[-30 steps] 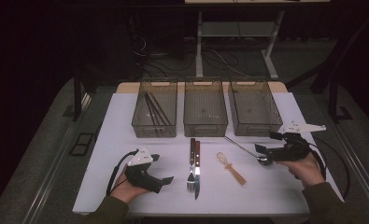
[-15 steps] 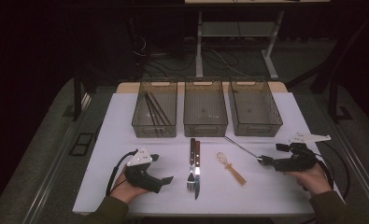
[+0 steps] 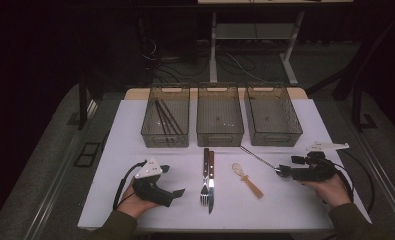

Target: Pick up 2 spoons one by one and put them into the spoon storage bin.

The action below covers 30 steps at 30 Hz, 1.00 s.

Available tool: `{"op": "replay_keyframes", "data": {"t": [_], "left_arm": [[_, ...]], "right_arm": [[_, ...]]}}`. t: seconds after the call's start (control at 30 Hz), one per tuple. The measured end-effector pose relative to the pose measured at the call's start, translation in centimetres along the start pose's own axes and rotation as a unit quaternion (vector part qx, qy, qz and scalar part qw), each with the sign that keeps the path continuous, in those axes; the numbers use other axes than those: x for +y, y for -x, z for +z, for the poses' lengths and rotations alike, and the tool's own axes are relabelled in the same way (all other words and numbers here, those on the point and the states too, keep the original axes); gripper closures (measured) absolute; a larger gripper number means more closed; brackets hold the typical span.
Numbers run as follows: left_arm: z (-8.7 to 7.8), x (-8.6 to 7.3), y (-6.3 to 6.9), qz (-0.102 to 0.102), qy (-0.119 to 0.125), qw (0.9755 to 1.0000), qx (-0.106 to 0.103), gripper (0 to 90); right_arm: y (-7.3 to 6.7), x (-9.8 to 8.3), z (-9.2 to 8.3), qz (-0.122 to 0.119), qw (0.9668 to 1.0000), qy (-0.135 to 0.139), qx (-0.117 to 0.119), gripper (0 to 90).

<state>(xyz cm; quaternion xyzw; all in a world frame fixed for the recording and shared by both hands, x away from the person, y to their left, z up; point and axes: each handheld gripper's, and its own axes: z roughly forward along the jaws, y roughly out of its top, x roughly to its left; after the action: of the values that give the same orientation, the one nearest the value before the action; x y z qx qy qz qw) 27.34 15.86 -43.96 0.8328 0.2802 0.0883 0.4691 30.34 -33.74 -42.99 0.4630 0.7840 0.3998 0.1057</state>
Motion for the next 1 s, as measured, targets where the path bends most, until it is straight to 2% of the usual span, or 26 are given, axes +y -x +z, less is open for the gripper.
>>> {"op": "replay_keyframes", "data": {"t": [0.17,0.37,0.7,1.0], "left_arm": [[0.0,0.0,0.0,0.001,0.001,1.0000,-0.001,1.3],[0.0,0.0,0.0,0.001,0.000,1.0000,0.000,1.4],[0.0,0.0,0.0,0.000,0.000,1.0000,0.000,1.4],[0.0,0.0,0.0,0.000,0.000,1.0000,0.000,1.5]], "right_arm": [[0.0,-0.1,0.2,-0.005,0.9999,-0.013,0.001,41.8],[0.1,-0.3,0.7,-0.006,0.9992,-0.038,-0.010,44.7],[0.4,-0.6,1.1,0.000,0.9986,-0.052,-0.008,50.1],[0.2,-0.7,1.5,-0.013,0.9978,-0.065,-0.007,53.4]]}}
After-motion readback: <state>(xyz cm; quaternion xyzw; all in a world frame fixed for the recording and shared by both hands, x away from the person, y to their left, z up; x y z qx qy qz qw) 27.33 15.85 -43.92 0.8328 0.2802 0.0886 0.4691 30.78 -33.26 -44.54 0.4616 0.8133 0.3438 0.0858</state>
